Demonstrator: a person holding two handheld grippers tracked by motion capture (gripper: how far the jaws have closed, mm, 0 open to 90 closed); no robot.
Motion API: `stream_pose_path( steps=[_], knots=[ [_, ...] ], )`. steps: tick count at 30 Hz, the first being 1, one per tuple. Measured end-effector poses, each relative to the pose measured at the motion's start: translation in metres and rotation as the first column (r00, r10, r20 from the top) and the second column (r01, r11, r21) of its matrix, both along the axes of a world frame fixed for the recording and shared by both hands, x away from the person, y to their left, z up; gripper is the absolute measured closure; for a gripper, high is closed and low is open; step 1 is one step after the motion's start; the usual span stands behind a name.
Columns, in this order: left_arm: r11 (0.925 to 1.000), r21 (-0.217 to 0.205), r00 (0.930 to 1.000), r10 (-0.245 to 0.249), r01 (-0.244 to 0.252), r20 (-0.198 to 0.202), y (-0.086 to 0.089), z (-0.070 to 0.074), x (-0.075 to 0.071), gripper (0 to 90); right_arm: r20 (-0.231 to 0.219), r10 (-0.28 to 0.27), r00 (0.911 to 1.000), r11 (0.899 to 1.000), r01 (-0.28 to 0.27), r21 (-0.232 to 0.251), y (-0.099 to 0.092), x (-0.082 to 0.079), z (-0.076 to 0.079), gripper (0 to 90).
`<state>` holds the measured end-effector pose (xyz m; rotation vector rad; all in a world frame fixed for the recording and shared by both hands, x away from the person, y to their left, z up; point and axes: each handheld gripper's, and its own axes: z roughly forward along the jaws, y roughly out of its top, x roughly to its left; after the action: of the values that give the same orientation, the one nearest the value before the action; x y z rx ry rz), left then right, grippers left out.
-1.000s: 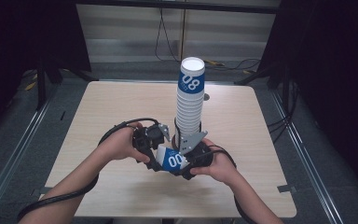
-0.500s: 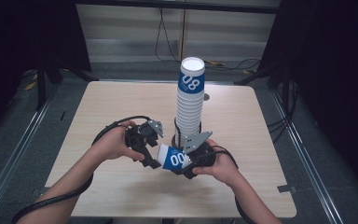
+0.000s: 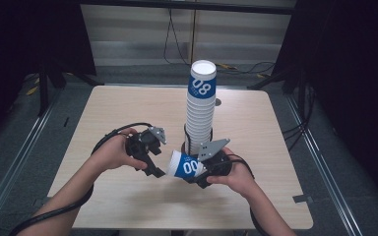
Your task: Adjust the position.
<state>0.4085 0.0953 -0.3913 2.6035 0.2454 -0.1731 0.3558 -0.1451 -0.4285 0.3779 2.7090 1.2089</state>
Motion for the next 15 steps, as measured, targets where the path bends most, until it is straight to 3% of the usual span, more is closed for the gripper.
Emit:
stream_pose_path(
  steps=[10, 15],
  knots=[
    [0.9983, -0.05, 0.9995, 0.031, -0.032, -0.007, 0.0053, -0.0034, -0.0018, 15.6, -0.007, -0.015, 0.9999, 1.0, 0.015, 0.02, -0.0032, -0.0007, -0.0055, 27.7],
    [0.9969, -0.075, 0.9998, 0.022, -0.022, -0.004, 0.006, -0.0013, -0.001, 15.6, -0.015, -0.016, 0.9998, 0.999, 0.016, 0.029, -0.0033, -0.0019, -0.0072, 27.6]
  ],
)
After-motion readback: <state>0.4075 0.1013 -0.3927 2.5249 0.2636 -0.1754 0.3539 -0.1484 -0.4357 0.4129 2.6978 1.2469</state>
